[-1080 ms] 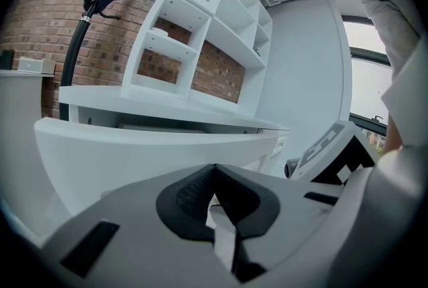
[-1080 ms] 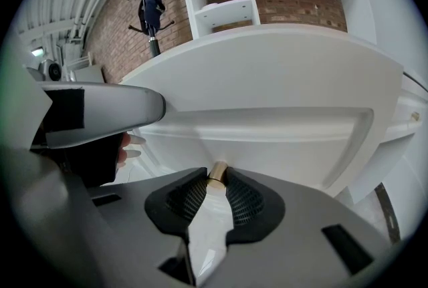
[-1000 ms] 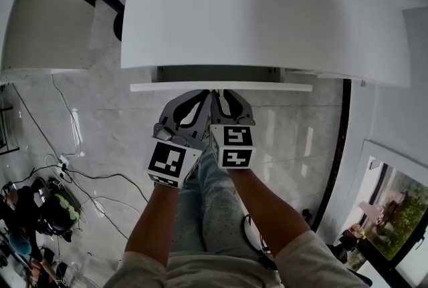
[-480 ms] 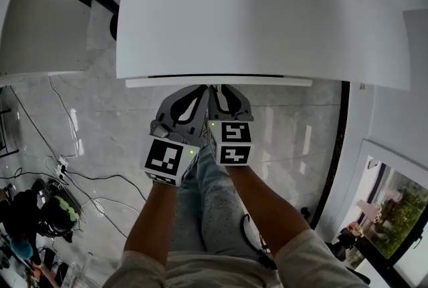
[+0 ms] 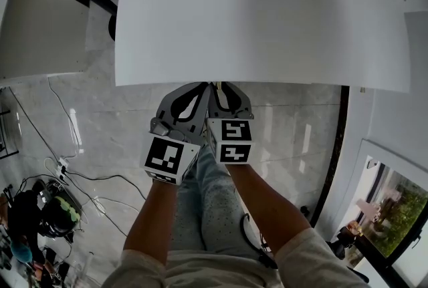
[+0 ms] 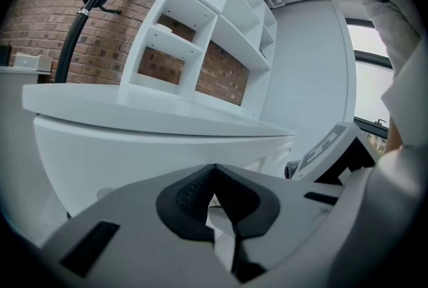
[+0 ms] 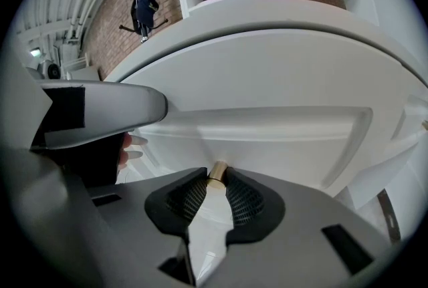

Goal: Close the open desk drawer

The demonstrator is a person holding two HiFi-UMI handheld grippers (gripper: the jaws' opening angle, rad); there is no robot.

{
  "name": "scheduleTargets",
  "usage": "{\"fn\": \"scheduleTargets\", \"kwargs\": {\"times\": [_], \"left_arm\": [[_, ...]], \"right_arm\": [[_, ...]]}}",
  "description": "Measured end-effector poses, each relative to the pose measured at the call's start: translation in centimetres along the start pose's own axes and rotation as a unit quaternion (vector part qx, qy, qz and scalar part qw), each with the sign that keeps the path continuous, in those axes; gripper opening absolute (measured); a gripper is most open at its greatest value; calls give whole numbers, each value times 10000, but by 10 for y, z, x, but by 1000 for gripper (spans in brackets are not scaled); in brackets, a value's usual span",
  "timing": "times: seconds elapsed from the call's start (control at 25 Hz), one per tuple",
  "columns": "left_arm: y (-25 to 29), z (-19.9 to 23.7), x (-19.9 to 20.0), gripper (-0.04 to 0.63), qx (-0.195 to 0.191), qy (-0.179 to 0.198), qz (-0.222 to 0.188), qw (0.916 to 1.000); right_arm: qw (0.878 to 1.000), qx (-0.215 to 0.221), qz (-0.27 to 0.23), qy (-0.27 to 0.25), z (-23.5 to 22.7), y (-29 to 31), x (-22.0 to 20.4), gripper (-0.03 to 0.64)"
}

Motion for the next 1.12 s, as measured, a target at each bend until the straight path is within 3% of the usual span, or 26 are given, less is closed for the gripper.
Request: {"fn": "scheduleTargets", "kwargs": {"times": [0.16, 0.32, 0.6, 1.12], "left_arm": [[3, 0, 3, 17, -34, -3, -91, 10000], [0, -2, -1, 17, -129, 30, 184, 9997], [-15, 4, 5, 17, -25, -186, 166, 9997], [-78, -24, 64, 17, -51, 24, -244, 9997]], "right_arm": [[10000, 27, -72, 45, 4, 0, 6, 107], [10000, -4, -32, -24, 4, 1, 5, 107], [9999, -73, -127, -9, 10, -16, 7, 107], [9925, -131, -1193, -235, 35, -117, 49, 107]]}}
Point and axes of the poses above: the fingertips, and each gripper's own axes: y forward along the fingers, z to its left, x out of its top, the point moved 3 cm from there along -y, backward along the fingers, and after that the axes turned 12 degrees about y, right-handed, at the moved point
